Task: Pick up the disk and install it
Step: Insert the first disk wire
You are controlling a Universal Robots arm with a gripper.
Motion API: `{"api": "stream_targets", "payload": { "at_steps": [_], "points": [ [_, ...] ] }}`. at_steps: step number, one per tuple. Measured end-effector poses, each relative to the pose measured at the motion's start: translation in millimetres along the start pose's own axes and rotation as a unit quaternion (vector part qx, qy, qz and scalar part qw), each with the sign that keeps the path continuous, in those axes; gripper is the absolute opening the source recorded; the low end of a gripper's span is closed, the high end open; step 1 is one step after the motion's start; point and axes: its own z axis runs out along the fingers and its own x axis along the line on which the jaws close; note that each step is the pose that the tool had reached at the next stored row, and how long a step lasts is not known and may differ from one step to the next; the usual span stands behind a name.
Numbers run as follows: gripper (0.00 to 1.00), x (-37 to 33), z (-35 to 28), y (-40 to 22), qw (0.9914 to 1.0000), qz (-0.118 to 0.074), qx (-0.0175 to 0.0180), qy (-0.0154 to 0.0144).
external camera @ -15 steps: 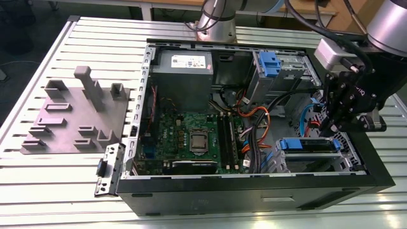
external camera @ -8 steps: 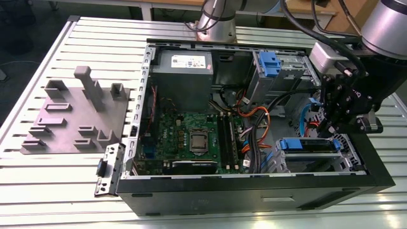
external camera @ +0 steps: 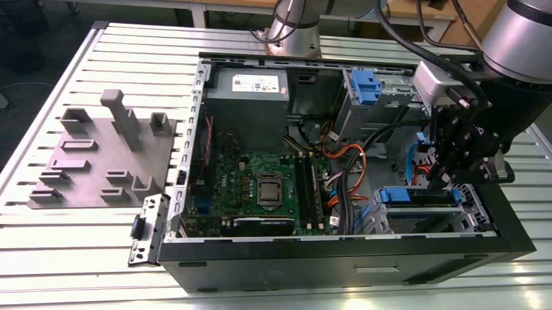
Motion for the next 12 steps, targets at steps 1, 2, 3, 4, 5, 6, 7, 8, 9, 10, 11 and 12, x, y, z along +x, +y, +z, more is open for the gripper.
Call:
{"api": "stream_targets", "payload": {
  "at_steps": [1,2,3,4,5,6,7,8,9,10,11,12],
  "points": [
    [0.16,0.2,0.1,0.2,1.0,-0.002,0.002,0.0],
    [0.16,0.4,0.1,0.6,0.99998,-0.003,0.005,0.0001],
    [0.16,0.5,0.1,1.4,0.99996,-0.003,0.0083,0.0001],
    [0.16,0.5,0.1,2.8,0.99993,-0.003,0.0115,0.0001],
    [0.16,0.5,0.1,4.4,0.9999,-0.002,0.0139,0.0002],
    [0.16,0.5,0.1,6.2,0.99986,-0.002,0.0163,0.0002],
    [0.16,0.5,0.1,7.6,0.99982,-0.002,0.0187,0.0003],
    [0.16,0.6,0.0,8.9,0.99977,-0.002,0.0213,0.0004],
    [0.16,0.7,0.1,9.9,0.99971,-0.002,0.024,0.0003],
    [0.16,0.8,0.1,10.8,0.99964,-0.002,0.0267,0.0004],
    [0.16,0.8,0.0,11.4,0.99956,-0.003,0.0294,0.0005],
    [0.16,0.8,0.1,12.0,0.99946,-0.003,0.0326,0.0005]
  ]
}}
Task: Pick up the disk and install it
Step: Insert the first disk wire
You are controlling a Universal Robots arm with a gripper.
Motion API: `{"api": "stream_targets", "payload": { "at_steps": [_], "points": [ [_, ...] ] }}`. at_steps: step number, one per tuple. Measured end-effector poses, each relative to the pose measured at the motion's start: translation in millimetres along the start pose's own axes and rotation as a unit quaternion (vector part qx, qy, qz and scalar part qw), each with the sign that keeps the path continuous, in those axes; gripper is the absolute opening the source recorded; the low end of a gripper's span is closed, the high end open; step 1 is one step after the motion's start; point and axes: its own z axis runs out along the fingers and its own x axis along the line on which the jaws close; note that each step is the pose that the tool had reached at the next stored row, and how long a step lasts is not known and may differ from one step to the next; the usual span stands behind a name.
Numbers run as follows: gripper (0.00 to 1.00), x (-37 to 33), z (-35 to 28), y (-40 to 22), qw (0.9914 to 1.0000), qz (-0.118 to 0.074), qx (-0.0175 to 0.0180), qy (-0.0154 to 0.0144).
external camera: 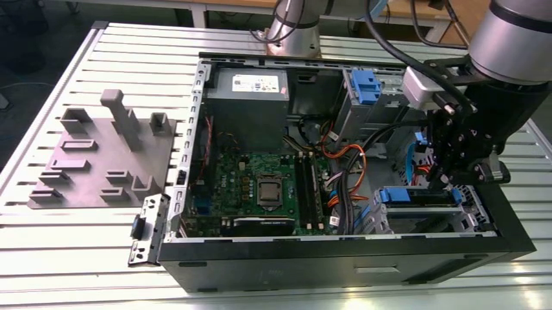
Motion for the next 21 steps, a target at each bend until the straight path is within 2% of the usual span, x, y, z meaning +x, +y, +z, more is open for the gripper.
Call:
{"api": "stream_targets", "payload": {
  "at_steps": [2,3,11,13,17,19,21],
  "points": [
    [0.16,-0.1,0.5,1.0,0.99999,-0.001,0.0053,-0.0001],
    [0.16,-0.1,0.9,1.5,0.99997,-0.002,0.0068,-0.0001],
    [0.16,4.0,3.6,4.7,0.9999,-0.008,0.0117,-0.0009],
    [0.16,4.1,3.7,5.0,0.99984,-0.011,0.0143,-0.0013],
    [0.16,4.0,3.8,7.1,0.99966,-0.011,0.0235,-0.0009],
    [0.16,3.9,4.0,9.0,0.99962,-0.011,0.0254,-0.0008],
    [0.16,3.8,4.5,9.9,0.99962,-0.009,0.0259,-0.0006]
  ]
}}
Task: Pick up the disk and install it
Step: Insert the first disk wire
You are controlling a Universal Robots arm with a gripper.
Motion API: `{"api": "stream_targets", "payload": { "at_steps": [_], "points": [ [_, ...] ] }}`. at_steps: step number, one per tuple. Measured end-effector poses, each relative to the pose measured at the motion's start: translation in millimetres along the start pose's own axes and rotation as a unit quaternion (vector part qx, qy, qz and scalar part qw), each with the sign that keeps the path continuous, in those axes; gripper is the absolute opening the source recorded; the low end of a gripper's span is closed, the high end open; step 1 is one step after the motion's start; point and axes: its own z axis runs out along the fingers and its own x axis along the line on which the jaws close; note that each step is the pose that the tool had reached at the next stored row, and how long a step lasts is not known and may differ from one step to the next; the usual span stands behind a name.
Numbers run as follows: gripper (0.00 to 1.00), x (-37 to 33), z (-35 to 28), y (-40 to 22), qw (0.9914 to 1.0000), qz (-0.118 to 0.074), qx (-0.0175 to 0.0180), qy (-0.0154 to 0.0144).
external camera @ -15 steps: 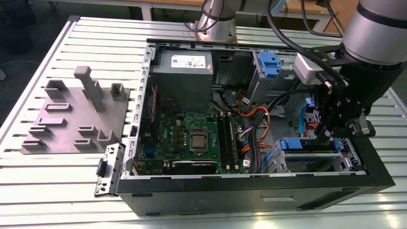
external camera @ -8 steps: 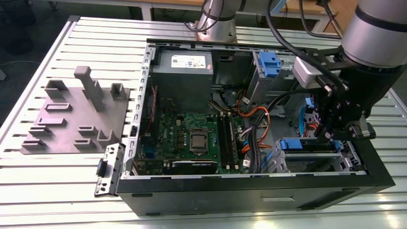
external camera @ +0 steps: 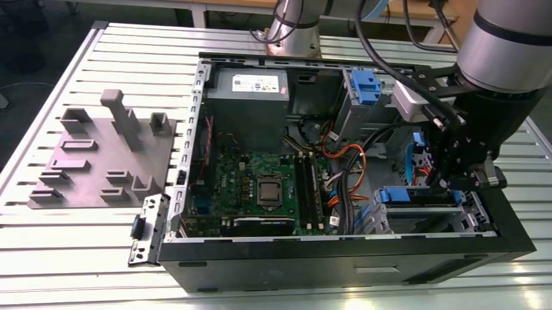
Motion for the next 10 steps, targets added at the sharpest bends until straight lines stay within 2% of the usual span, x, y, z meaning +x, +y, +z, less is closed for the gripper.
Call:
{"api": "stream_targets", "payload": {
  "at_steps": [10],
  "points": [
    [0.16,-0.2,1.7,0.7,0.99998,0.006,-0.0005,0.001]
  ]
}}
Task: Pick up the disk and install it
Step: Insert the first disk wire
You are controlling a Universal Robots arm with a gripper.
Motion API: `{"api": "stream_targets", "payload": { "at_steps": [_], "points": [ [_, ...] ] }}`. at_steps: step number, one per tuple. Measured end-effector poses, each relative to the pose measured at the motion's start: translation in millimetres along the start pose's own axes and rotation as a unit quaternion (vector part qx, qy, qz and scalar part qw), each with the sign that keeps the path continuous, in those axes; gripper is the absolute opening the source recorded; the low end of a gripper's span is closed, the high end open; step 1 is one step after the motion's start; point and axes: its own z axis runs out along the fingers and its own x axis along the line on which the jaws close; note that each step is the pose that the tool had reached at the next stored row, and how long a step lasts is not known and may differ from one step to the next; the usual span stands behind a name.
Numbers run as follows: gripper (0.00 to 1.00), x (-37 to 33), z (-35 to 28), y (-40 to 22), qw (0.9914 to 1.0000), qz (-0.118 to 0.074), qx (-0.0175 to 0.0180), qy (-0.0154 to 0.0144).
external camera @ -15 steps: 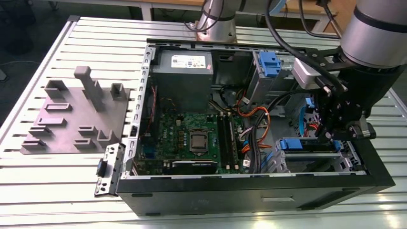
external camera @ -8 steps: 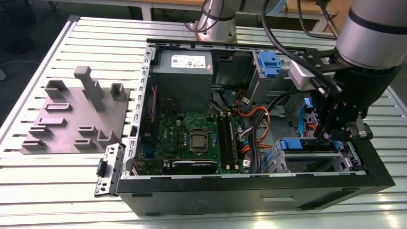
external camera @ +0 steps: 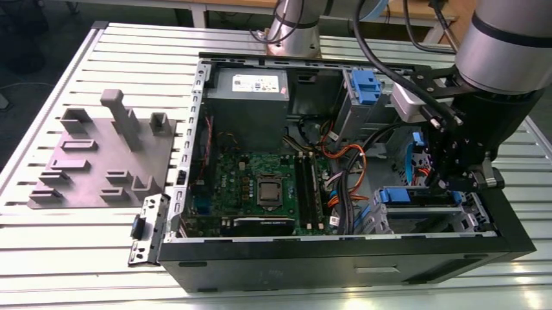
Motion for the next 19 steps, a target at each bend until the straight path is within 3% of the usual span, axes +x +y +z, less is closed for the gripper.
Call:
{"api": "stream_targets", "payload": {
  "at_steps": [10,19],
  "points": [
    [0.16,0.1,-2.6,-0.6,0.99999,0.004,-0.0004,0.0005],
    [0.16,-0.1,-0.1,-1.3,0.99994,0.011,-0.0013,0.002]
  ]
}}
